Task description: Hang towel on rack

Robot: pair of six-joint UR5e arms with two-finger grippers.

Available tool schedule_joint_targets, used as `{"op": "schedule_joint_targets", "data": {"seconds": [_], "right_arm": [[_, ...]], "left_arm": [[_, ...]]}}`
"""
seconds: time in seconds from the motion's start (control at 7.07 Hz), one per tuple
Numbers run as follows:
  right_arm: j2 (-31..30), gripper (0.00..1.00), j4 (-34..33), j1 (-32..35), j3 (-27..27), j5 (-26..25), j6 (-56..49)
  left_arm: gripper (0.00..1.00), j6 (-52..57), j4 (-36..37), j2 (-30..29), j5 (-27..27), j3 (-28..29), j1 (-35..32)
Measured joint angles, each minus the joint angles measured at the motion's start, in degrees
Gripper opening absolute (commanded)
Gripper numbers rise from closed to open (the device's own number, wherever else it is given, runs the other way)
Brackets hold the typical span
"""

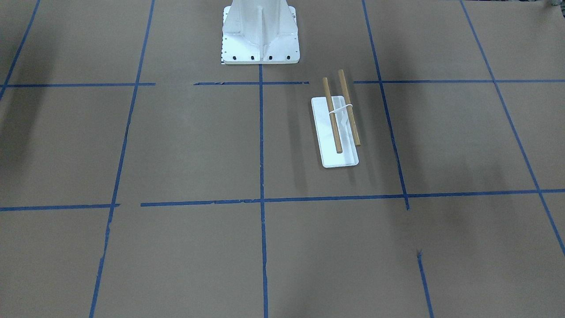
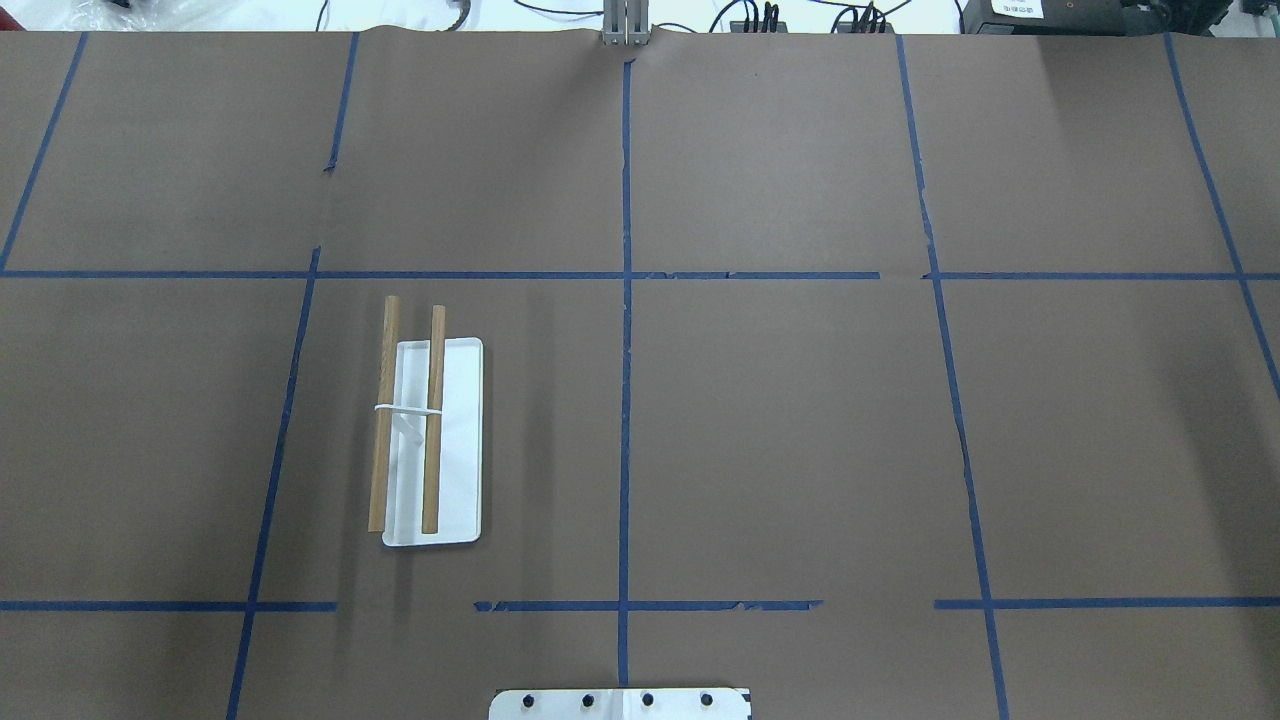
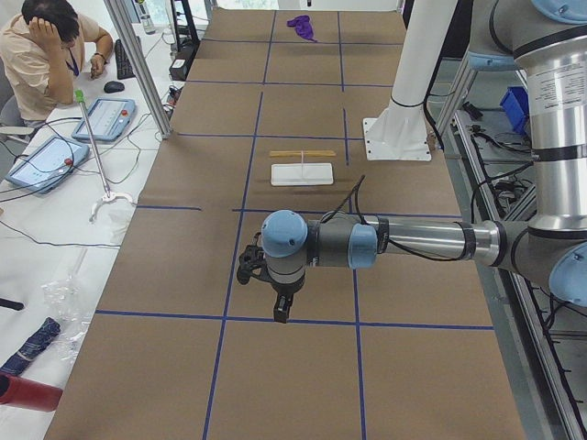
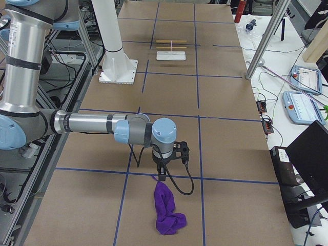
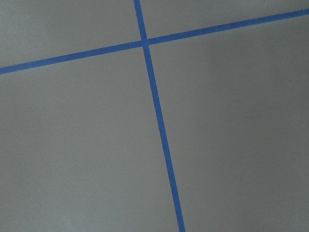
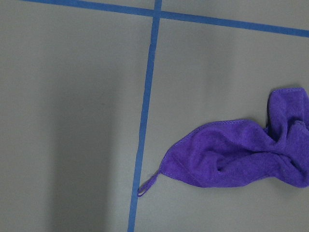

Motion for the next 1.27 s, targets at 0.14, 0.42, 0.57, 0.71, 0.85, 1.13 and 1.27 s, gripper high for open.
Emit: {"op": "schedule_joint_targets", "data": {"seconds": [0.14,0.42,0.57,0.71,0.85,1.13,1.27], "right_arm": [[0.01,1.0,0.0,0.0,0.0,-0.07,-0.03],[0.19,1.0,0.06,0.0,0.2,-0.11,-0.04],[0.37,1.0,0.08,0.0,0.31,-0.11,-0.05],[0.51,1.0,0.08,-0.01,0.34,-0.04,0.04],[0.56,1.0,0.65,-0.08,0.47,0.26,0.28],[0.88,1.0,5.97,-0.22,1.1,0.48,0.67],[1.53,1.0,10.27,-0.29,0.96,0.53,0.87]], "left_arm": [[1.0,0.0,-0.01,-0.01,0.06,0.01,0.0],[1.0,-0.02,-0.14,-0.15,0.21,0.26,0.05],[1.0,-0.06,-0.2,-0.18,0.29,0.26,0.08],[1.0,-0.03,-0.27,-0.22,0.33,0.11,0.08],[1.0,0.07,-0.48,-0.53,0.34,-0.09,0.11],[1.0,0.11,-1.13,-3.04,0.33,-0.14,0.28],[1.0,0.05,-1.98,-5.01,0.26,0.04,0.28]]}}
